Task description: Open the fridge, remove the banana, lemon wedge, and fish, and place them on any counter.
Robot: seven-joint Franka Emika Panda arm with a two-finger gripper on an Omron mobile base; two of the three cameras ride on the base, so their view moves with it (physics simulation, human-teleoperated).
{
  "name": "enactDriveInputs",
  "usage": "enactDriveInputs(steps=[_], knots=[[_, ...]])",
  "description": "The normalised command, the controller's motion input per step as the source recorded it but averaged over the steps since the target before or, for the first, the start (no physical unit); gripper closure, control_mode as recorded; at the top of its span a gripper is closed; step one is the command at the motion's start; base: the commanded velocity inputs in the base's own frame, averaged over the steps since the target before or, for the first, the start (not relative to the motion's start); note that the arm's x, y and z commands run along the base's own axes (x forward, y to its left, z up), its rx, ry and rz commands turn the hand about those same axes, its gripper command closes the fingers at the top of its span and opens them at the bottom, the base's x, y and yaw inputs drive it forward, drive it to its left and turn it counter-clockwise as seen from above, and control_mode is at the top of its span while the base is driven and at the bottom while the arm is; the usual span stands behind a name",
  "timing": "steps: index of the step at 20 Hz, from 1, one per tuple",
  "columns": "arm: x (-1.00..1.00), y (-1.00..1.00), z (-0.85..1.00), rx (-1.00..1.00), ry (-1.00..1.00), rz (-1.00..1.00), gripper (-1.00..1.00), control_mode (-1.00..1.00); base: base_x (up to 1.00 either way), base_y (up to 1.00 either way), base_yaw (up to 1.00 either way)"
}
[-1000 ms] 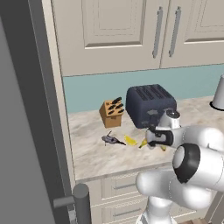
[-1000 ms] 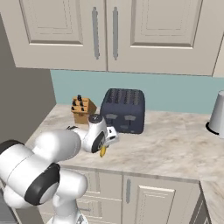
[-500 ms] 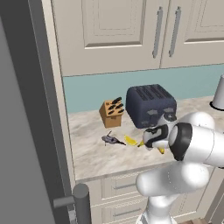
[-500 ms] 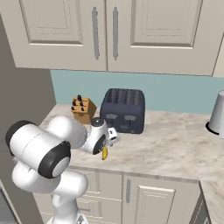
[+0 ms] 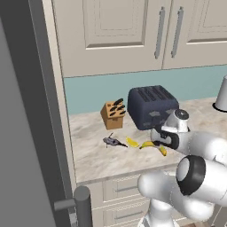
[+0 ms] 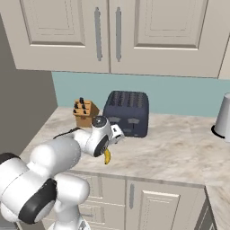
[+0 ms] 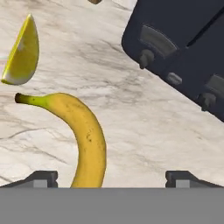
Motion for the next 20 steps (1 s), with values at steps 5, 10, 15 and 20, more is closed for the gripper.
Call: enactDriveInputs(steps=[5, 10, 15, 20], knots=[[-0.33, 0.0, 1.0, -0.05, -0.03, 0.0, -1.0, -1.0, 0.0, 0.0, 0.0], [-0.49, 0.0, 1.0, 0.0, 0.0, 0.0, -1.0, -1.0, 0.0, 0.0, 0.0], [-0.59, 0.0, 1.0, 0.06, 0.06, 0.0, -1.0, -1.0, 0.0, 0.0, 0.0], [-0.58, 0.01, 1.0, 0.08, 0.03, 0.0, -1.0, -1.0, 0.0, 0.0, 0.0]])
